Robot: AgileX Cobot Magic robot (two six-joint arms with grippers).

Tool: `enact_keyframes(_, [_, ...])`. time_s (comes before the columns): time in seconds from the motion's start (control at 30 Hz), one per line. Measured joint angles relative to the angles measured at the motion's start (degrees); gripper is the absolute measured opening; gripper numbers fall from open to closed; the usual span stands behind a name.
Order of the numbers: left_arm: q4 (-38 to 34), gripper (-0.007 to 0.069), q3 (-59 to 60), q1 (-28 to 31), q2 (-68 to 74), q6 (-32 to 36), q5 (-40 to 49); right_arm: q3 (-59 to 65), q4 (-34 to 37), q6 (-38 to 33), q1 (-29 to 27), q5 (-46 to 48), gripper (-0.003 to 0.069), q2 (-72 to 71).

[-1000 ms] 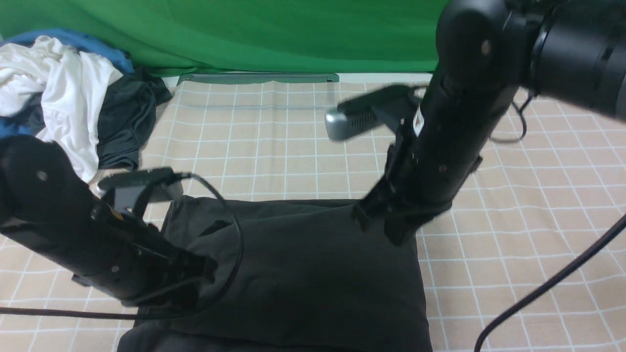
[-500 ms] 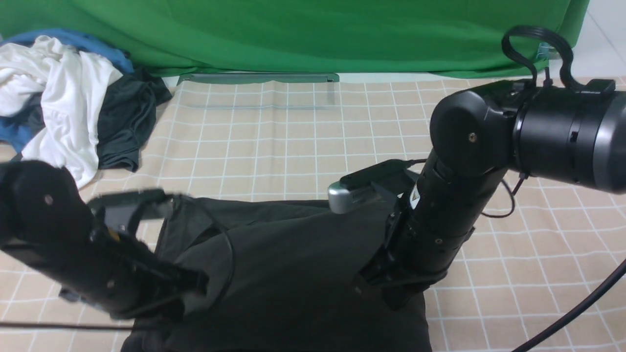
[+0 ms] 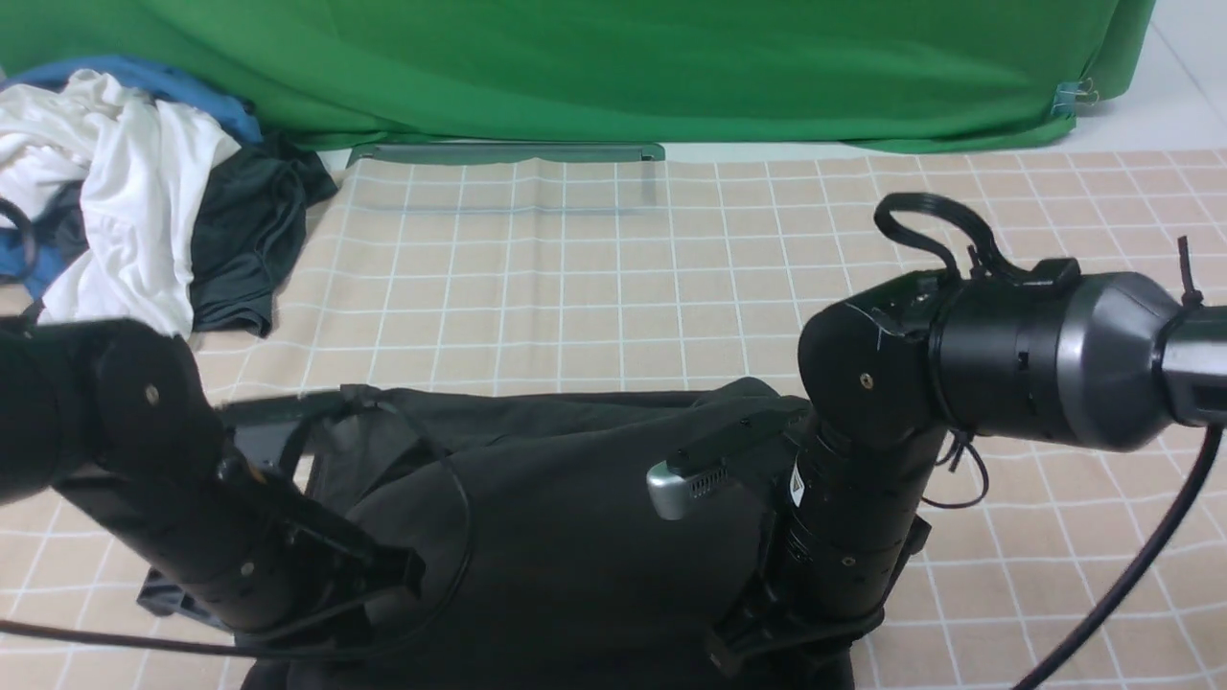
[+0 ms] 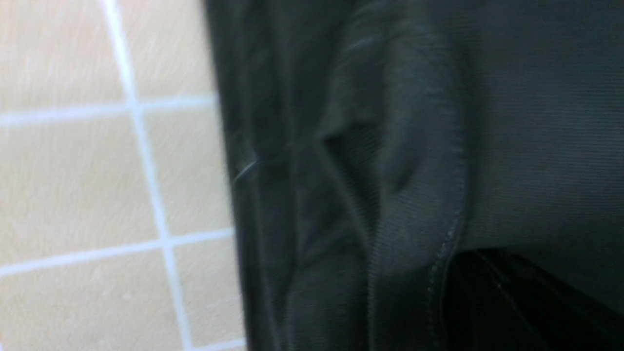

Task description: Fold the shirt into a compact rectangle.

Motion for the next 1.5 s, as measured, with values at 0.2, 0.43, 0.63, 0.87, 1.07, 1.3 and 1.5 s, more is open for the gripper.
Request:
enact_keyframes(0.2, [2.5,0.0019,-0.3,-0.1,-2.1,-1.0,0.0,0.4,-1.4,1.0,-0.1,-0.5,0.0038,-1.6])
enact_keyframes(0.43, [5.5,0.0019,-4.5,-0.1,-12.3,-1.2,5.4,-6.4,-3.9,0.6,-6.7,-1.4,0.0043,-7.7])
enact_keyframes(0.63, [6.4,0.0019,-4.8,-0.1,-18.7,-1.7,8.1,-11.5,-0.5,-1.1,-14.5,-5.3,0.0211,-5.5])
enact_keyframes(0.87, [6.1,0.0019,-4.8,-0.1,-22.4,-2.8,8.7,-14.4,3.0,-2.3,-17.5,-7.9,0.0589,3.6])
enact_keyframes(1.07, [6.2,0.0019,-4.8,-0.1,-22.4,-2.8,8.7,-15.1,6.9,-3.5,-17.5,-8.2,0.0509,9.4])
enact_keyframes(1.3, [6.2,0.0019,-4.8,-0.1,-22.4,-2.8,8.7,-17.1,10.4,-10.1,-18.4,-7.5,0.0146,10.3])
enact_keyframes(1.5, [6.2,0.0019,-4.8,-0.1,-22.4,-3.0,9.5,-21.8,9.3,-8.3,-23.6,-6.9,0.0148,9.5])
